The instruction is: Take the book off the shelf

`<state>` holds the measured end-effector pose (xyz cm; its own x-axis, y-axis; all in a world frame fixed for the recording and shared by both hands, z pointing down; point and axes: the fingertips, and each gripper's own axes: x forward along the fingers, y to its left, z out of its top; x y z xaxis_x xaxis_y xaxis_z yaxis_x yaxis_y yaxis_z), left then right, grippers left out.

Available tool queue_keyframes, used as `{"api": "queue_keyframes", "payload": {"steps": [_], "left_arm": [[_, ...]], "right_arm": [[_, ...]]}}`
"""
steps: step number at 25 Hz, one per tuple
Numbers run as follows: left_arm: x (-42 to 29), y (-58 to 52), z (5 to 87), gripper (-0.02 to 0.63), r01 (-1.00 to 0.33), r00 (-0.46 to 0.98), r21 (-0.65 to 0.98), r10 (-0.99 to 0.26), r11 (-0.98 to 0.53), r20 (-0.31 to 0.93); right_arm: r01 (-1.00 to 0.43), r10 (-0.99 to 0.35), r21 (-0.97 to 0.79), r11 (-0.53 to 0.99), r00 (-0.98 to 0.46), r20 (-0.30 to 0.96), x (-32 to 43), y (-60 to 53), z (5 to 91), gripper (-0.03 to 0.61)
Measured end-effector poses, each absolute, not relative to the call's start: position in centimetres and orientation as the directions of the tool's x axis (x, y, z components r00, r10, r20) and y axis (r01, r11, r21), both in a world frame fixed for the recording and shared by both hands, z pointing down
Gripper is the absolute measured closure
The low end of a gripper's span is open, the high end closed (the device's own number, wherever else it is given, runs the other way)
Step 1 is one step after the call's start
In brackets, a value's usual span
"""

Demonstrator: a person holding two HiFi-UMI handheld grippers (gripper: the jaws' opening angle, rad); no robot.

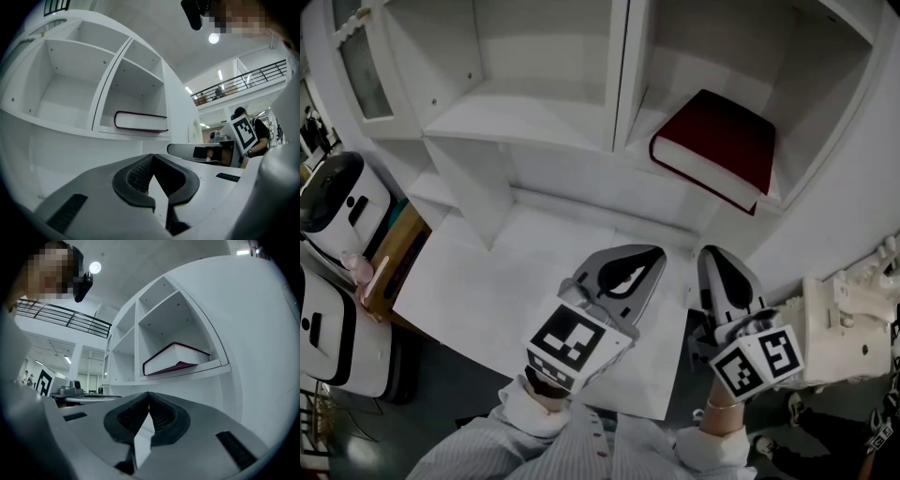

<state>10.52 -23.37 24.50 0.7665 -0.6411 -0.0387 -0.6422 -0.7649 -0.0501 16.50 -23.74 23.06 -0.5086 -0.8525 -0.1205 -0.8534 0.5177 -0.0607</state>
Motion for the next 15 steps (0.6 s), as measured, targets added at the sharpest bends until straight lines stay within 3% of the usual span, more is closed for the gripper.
{"api": "queue_keyframes", "payload": {"steps": [15], "left_arm": [[10.7, -25.6, 23.3, 0.603, -0.608, 0.792, -0.139, -0.609, -0.782, -0.034]], "right_arm": [[-0.865, -0.869, -0.096, 0.492, -0.48, -0.121, 16.4, -25.8, 23.5, 0.565]]}}
